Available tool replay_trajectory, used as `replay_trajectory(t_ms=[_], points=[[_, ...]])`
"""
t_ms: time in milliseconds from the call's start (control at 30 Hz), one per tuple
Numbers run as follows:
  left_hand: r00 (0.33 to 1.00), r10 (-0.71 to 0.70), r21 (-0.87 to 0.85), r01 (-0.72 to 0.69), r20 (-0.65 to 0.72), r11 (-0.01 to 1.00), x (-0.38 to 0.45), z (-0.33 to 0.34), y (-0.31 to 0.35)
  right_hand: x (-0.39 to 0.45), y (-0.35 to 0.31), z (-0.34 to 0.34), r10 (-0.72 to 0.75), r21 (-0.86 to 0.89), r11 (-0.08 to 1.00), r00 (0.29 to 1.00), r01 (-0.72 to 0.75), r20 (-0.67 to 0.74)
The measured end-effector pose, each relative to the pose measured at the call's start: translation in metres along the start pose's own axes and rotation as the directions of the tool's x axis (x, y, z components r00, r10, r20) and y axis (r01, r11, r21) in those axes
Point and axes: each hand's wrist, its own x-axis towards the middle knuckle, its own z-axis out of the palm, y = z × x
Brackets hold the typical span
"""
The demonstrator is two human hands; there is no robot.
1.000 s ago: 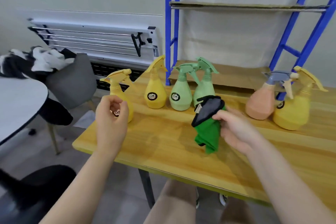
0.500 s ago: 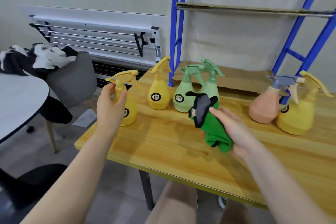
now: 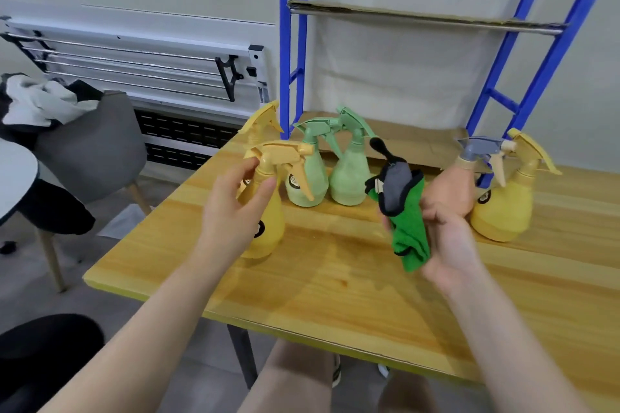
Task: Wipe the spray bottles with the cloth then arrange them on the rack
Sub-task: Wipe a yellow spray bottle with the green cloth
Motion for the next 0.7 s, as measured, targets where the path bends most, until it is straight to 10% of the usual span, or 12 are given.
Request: replay_trajectory(t_ms=[200, 700], points=[[0.975, 0.073, -0.081, -0.057, 0.212, 0.995, -0.007, 0.055, 0.027, -0.009, -0.026, -0.015, -0.070, 0.191, 0.978, 0.996, 0.081, -0.060], [0.888, 0.207, -0.359, -0.052, 0.409, 0.932, 0.009, 0.153, 0.076, 0.000, -0.033, -0.052, -0.323, -0.281, 0.900, 0.943, 0.333, 0.083]])
